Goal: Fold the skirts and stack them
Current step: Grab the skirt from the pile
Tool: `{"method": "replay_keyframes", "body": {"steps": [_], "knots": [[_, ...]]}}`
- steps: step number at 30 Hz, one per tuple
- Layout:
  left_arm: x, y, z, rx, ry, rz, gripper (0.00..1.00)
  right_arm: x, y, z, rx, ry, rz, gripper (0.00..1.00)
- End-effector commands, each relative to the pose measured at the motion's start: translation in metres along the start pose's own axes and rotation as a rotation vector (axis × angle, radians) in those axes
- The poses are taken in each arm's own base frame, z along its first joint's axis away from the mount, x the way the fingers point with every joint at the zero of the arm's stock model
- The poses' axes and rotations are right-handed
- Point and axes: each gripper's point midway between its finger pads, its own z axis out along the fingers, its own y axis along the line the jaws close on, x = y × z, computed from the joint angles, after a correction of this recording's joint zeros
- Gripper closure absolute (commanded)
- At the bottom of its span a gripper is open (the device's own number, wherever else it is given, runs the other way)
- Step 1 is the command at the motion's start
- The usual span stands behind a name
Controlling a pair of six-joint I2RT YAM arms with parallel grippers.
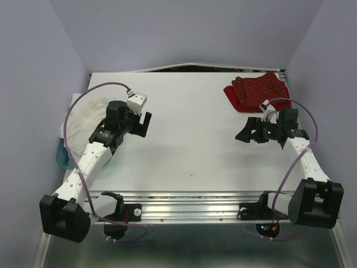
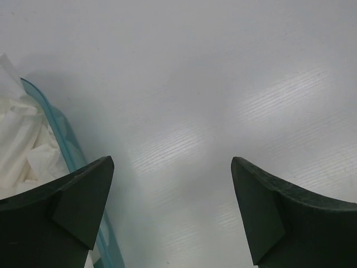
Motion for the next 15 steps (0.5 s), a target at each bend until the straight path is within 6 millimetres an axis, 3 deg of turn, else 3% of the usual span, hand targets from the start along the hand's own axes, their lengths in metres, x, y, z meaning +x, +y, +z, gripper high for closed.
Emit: {"method": "replay_keyframes", "body": {"steps": [1, 4, 6, 12, 15], "knots": [[-0.020, 0.006, -0.010, -0.011, -0.060, -0.014, 0.01, -0.008, -0.002, 0.000, 0.026, -0.040, -0.022, 0.00], [-0.038, 0.011, -0.012, -0.008, -0.033, -0.024, 0.01, -0.011, -0.016, 0.000, 0.105, -0.032, -0.011, 0.00], [-0.070, 0.018, -0.021, -0.007, -0.078, -0.023, 0.02, -0.016, -0.027, -0.001, 0.173, -0.030, 0.031, 0.00], [-0.100, 0.053, -0.031, -0.069, -0.085, -0.066, 0.02, -0.053, -0.059, -0.024, 0.428, -0.146, 0.020, 0.00], [-0.100, 0.104, -0.036, -0.152, -0.040, -0.136, 0.02, -0.065, -0.066, -0.035, 0.496, -0.201, 0.007, 0.00]]}}
